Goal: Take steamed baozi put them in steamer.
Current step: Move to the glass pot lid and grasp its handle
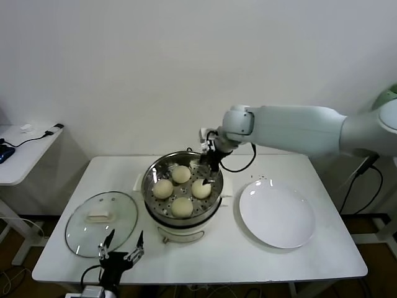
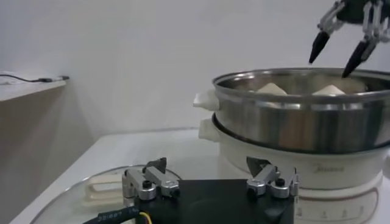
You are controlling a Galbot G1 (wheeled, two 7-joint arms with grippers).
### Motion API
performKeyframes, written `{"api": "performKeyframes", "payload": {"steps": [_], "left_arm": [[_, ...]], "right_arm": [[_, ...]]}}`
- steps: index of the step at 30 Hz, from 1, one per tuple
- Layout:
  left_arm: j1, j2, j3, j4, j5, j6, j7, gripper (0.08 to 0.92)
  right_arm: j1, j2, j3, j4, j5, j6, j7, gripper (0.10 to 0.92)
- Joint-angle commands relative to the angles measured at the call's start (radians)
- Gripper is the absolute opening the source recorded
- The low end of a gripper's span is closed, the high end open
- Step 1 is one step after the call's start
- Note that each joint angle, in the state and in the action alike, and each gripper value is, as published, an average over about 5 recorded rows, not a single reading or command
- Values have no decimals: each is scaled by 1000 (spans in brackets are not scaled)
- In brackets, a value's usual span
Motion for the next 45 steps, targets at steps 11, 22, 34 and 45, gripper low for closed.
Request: {"api": "performKeyframes", "payload": {"steps": [11,22,34,45], "left_arm": [[-63,28,-86,10,-149,-3,-3,823],[-98,42,-126,50,-134,-25,0,823],[-95,52,-119,81,36,-62,-48,823],[-98,68,-122,136,167,-115,-105,823]], "right_arm": [[-614,-512,938,218,-240,47,642,823],[-1545,-581,1770,446,-257,167,822,823],[-2100,-216,2168,465,-363,453,676,822],[-2194,6,2147,359,-417,728,605,823]]}}
